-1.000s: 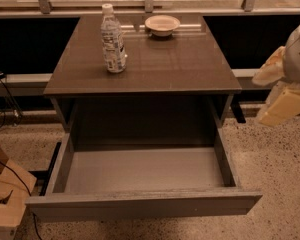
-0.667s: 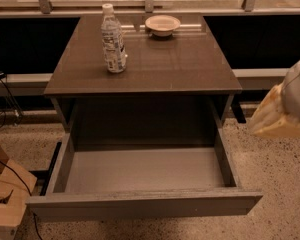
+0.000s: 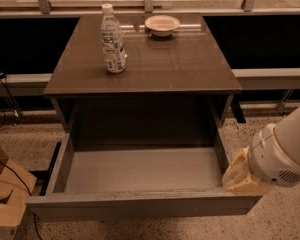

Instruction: Close top drawer

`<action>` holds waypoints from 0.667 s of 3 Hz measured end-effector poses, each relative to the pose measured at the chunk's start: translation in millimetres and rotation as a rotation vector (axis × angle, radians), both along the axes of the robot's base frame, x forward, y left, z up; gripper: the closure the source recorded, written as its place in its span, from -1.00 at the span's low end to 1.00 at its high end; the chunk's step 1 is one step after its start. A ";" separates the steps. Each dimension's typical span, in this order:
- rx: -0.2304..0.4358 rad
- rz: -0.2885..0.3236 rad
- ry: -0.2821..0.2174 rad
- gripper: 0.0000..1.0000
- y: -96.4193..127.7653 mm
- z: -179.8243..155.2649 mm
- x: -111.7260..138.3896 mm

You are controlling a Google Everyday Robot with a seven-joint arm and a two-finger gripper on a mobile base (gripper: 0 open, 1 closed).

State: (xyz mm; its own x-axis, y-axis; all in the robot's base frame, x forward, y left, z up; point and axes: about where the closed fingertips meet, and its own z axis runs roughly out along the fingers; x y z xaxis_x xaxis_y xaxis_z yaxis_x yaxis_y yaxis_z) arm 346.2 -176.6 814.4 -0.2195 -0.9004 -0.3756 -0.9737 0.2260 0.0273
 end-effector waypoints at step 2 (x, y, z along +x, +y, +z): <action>0.017 0.038 0.015 1.00 9.7 -19.4 2.1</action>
Offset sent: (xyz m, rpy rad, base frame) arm 0.0065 0.0113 -0.0258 0.0227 0.0171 0.0620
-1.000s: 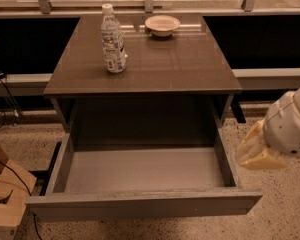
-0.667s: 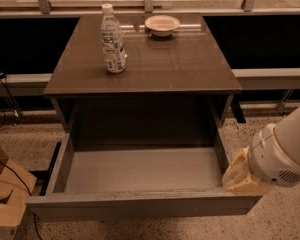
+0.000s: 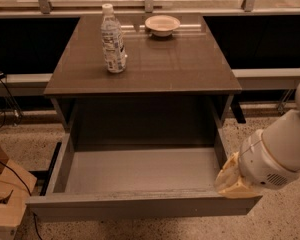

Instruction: Close top drawer

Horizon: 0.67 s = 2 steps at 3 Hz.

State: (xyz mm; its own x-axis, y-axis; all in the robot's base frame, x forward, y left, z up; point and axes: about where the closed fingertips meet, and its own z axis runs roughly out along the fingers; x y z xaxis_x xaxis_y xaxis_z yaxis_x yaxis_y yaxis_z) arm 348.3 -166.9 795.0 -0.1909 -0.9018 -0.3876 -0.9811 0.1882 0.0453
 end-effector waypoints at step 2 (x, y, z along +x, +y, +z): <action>0.096 -0.009 0.103 1.00 13.6 -84.0 3.5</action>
Offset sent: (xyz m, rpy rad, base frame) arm 0.0015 0.0150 -0.1314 0.1447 0.1588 -0.0445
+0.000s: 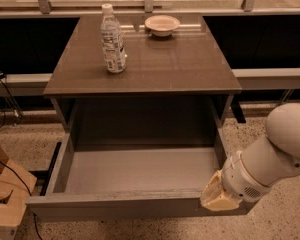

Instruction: Close top drawer

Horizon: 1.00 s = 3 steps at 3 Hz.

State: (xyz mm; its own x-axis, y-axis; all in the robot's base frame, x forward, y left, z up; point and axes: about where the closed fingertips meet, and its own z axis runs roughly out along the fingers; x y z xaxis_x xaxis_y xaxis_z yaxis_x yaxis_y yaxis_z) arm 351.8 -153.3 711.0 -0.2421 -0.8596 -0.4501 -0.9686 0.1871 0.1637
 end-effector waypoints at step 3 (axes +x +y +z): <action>0.063 -0.080 0.005 1.00 -5.4 -52.2 19.9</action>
Offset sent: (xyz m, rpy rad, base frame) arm 0.0147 -0.0129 -0.0742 0.0596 0.0081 -0.1325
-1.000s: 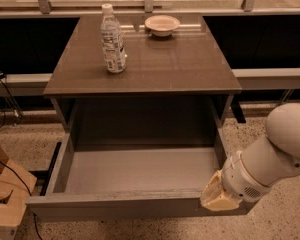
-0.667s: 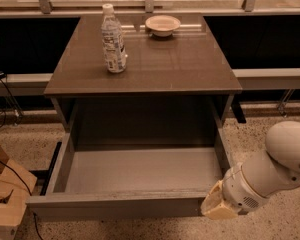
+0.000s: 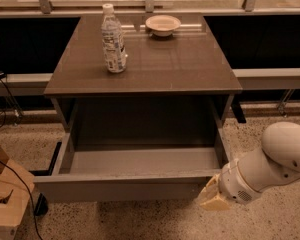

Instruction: Close top drawer

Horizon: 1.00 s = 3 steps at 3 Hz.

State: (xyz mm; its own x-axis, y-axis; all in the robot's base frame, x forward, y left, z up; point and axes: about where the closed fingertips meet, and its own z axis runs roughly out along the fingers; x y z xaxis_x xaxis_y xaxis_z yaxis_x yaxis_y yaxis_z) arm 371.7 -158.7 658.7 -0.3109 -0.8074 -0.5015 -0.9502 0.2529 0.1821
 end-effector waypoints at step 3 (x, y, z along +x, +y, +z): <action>0.107 -0.028 -0.213 1.00 22.9 18.6 56.3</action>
Offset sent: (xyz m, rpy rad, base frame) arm 0.0473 0.0200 0.0282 0.0976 -0.3011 -0.0647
